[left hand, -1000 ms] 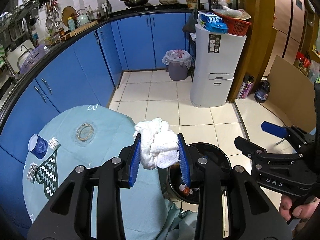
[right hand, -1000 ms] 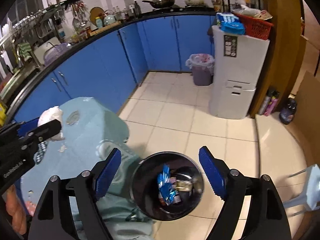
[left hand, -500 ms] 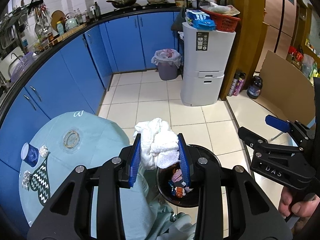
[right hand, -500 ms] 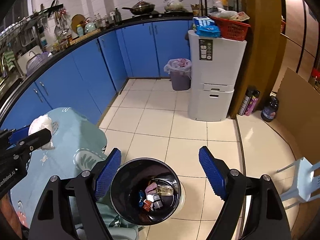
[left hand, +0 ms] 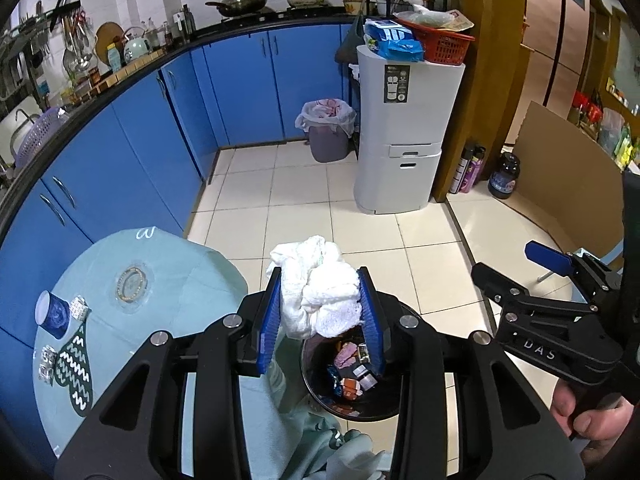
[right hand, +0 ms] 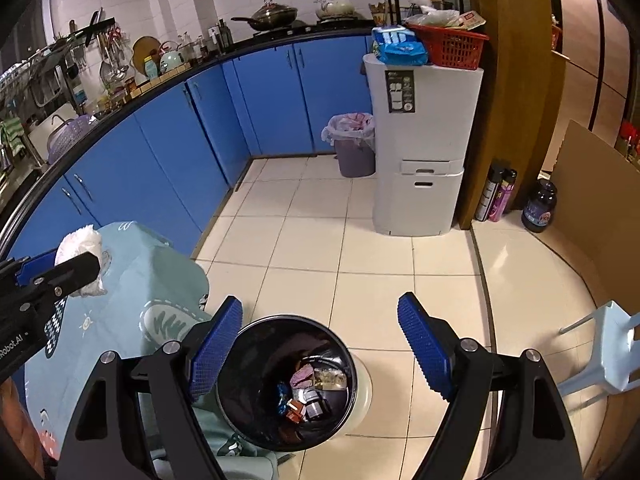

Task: Collect trash
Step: 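Open the left gripper to drop the white tissue into the bin, then move both open tools back over the table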

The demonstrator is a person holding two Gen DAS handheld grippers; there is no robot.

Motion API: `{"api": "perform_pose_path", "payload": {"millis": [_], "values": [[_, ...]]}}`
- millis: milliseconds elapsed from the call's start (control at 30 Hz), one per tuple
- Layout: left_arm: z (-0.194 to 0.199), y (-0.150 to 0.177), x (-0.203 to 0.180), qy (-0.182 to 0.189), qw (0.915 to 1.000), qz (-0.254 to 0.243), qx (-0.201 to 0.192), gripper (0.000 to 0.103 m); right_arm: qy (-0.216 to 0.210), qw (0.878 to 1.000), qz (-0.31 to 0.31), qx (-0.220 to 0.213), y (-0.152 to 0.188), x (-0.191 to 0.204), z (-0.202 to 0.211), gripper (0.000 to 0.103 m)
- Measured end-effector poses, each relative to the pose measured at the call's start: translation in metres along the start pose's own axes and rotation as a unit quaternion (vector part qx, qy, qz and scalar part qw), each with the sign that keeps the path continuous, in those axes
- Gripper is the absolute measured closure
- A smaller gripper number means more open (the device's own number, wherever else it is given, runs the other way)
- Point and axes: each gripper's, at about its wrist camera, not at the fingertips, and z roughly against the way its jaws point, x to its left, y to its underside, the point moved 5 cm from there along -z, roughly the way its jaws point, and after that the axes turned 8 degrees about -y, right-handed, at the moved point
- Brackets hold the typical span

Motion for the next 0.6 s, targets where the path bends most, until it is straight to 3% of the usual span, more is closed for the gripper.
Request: {"api": "perform_pose_path", "payload": {"millis": [33, 100, 600], "values": [[-0.001, 0.0, 0.001, 0.001, 1.0, 0.003, 0.0, 0.052, -0.001, 1.0, -0.002, 0.001, 0.0, -0.001, 0.0, 0.025], [0.0, -0.001, 0.003, -0.001, 1.0, 0.009, -0.004, 0.047, -0.001, 1.0, -0.004, 0.001, 0.001, -0.001, -0.001, 0.025], [-0.006, 0.002, 0.016, -0.011, 0.9997, 0.023, 0.003, 0.047, -0.013, 1.0, 0.012, 0.012, 0.002, 0.014, -0.01, 0.025]]}}
